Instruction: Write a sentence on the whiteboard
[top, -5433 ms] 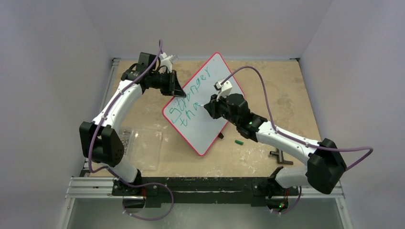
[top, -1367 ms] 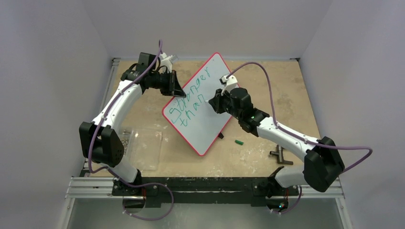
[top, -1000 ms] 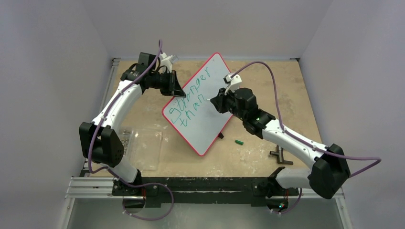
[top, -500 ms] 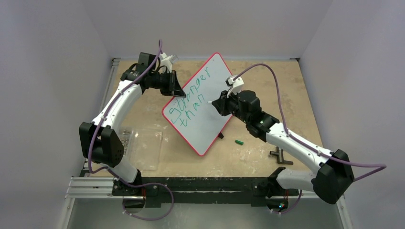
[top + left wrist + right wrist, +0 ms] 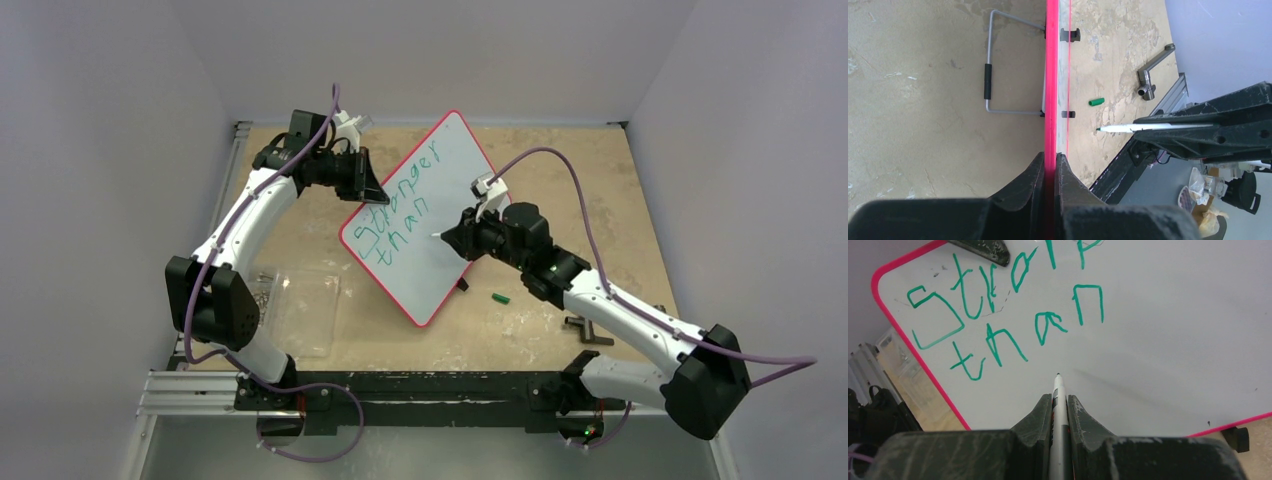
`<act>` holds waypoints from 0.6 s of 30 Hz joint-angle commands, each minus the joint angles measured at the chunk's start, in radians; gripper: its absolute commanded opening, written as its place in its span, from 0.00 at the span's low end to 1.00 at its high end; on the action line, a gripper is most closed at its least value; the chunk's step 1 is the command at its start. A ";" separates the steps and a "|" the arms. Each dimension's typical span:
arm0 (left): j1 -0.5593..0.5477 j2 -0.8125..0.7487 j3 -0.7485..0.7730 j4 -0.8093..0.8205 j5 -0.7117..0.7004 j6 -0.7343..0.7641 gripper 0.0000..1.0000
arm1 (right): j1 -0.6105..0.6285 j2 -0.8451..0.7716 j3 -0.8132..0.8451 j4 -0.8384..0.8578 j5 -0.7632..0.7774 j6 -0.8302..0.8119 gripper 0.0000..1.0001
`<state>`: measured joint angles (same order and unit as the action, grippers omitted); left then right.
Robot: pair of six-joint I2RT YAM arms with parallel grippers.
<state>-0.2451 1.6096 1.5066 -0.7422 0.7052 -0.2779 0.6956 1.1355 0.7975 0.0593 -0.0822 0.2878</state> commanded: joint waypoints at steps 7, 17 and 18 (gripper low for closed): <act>0.003 -0.063 0.003 0.035 -0.047 0.004 0.00 | 0.051 -0.067 -0.042 0.009 -0.074 -0.025 0.00; 0.003 -0.065 -0.003 0.042 -0.074 0.000 0.00 | 0.155 -0.084 -0.110 0.064 -0.074 -0.013 0.00; 0.004 -0.064 -0.003 0.041 -0.077 0.000 0.00 | 0.160 -0.087 -0.115 0.070 -0.076 -0.016 0.00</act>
<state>-0.2455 1.6077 1.5066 -0.7425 0.6991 -0.2779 0.8272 1.0752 0.6968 0.0685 -0.1513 0.2798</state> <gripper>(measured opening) 0.045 0.092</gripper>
